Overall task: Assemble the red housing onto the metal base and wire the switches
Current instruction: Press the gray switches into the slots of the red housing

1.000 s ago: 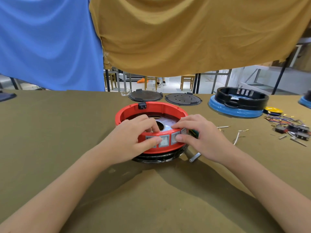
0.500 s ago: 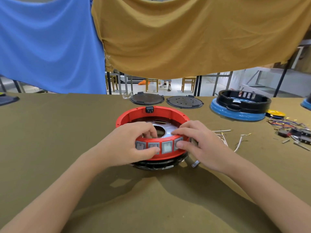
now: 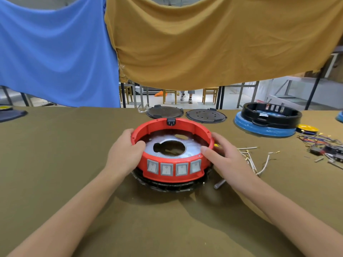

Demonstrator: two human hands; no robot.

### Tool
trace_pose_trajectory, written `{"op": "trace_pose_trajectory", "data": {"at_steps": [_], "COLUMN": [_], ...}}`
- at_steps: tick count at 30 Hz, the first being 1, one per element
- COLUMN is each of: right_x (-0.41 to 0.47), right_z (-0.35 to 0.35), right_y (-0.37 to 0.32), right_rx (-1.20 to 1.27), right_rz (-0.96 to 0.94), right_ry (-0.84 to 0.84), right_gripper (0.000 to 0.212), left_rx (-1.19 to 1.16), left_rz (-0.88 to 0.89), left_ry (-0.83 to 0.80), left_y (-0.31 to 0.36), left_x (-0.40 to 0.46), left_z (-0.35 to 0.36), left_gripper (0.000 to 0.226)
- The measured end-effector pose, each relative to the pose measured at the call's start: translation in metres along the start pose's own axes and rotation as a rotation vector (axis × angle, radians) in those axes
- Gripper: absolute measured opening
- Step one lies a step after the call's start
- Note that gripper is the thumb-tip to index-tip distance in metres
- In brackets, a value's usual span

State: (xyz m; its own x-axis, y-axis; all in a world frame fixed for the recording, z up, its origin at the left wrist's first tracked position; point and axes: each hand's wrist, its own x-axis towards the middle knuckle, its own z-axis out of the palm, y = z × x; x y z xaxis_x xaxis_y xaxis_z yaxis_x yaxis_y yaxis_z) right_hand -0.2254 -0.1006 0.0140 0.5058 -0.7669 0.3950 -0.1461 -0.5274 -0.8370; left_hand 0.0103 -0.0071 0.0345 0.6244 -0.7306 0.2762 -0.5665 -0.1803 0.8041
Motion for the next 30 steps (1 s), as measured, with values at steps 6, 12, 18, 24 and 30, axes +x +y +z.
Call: {"op": "trace_pose_trajectory", "data": {"at_steps": [6,12,18,24,30], "right_x": [-0.004,-0.012,-0.017,-0.016,-0.019], "right_z": [0.001,0.002,0.007,0.012,0.014], "right_y": [-0.006,-0.010,-0.013,-0.011,-0.015], "right_rx": [0.093,-0.057,-0.199,-0.271,-0.332], "right_rz": [-0.103,-0.171,-0.228,-0.217,-0.274], "right_ry": [0.150,0.180,0.169,0.206,0.231], "right_gripper": [0.066,0.059,0.028,0.032,0.041], "left_rx": [-0.374,-0.530,-0.554,-0.579,-0.599], "left_rz": [0.128,0.186,0.160,0.085,-0.033], "left_ry": [0.071,0.105,0.109,-0.005,0.018], "left_y": [-0.001,-0.003,-0.006,-0.006,-0.005], "left_x": [-0.001,-0.002,0.001,0.000,0.013], "left_z": [0.003,0.008,0.006,0.007,-0.004], "left_gripper": [0.057,0.063,0.065,0.078,0.048]}}
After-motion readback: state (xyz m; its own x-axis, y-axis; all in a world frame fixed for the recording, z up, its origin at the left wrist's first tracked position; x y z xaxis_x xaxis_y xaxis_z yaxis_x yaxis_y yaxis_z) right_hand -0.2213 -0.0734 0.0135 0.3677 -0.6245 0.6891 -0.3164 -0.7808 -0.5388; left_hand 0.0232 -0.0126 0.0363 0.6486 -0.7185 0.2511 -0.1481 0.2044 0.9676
